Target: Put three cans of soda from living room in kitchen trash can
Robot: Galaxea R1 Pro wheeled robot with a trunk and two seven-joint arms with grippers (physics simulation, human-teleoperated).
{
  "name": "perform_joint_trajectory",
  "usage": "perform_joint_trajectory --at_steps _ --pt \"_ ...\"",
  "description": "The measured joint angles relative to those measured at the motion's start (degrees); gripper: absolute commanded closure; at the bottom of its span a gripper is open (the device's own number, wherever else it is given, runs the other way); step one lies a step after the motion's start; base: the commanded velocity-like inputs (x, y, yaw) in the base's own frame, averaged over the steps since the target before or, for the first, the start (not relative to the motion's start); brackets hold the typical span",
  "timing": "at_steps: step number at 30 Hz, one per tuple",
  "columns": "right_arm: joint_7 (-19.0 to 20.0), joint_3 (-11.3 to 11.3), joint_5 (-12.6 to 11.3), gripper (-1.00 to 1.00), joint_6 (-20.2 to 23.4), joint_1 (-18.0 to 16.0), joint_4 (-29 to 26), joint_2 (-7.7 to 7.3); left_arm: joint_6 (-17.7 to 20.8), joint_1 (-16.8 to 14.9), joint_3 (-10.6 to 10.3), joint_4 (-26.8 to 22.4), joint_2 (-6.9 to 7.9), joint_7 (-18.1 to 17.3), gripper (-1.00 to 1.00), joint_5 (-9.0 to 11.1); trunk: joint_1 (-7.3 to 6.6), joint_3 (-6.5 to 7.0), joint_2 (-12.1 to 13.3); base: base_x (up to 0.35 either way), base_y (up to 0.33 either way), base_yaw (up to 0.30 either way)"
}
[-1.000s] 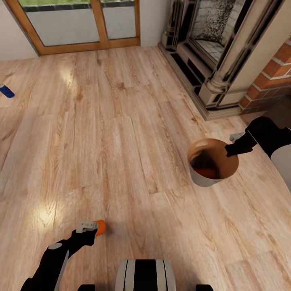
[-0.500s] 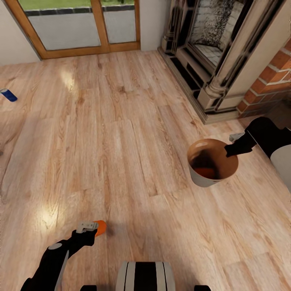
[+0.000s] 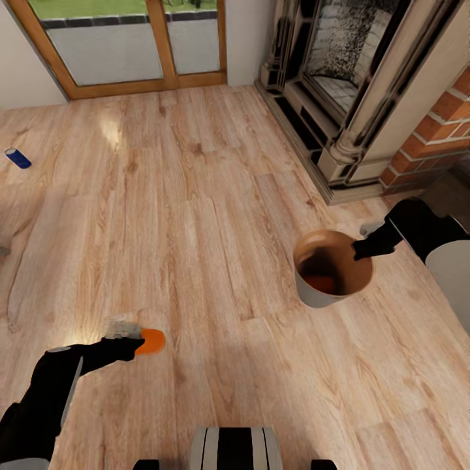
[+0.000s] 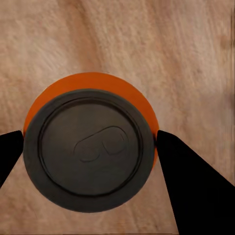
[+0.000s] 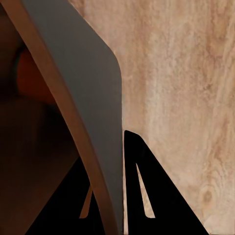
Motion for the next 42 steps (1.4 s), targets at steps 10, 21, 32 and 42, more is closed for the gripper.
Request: perform_joint_trajectory --at_steps 10,21,32,42 --pt "-0.1 -0.95 -1.57 1.0 -0.03 5.47 -0.8 3.15 17.55 -12.12 -0.13 -1.87 12.62 -17.61 1.0 -0.49 -2.2 1.8 4.01 0.0 0.0 0.0" --pt "-0.88 -1.02 -1.54 1.0 0.02 9.19 -0.88 7.52 18.38 -23.5 -0.39 3.41 18.68 -35.38 1.0 -0.81 -4.61 3.77 8.42 0.0 0.0 0.0" --pt "-0.94 -0.95 -1.06 1.0 -0.18 10.42 -0.68 11.14 18.38 -30.08 -0.46 11.11 17.94 -44.5 1.0 -0.87 -7.03 5.75 12.83 0.0 0.0 0.0" --pt "-5.22 -1.24 -1.5 1.0 -0.02 11.96 -0.33 17.28 18.38 -32.22 -5.54 14.29 5.6 -43.89 1.0 -3.27 -9.23 7.54 16.84 0.0 0.0 0.0"
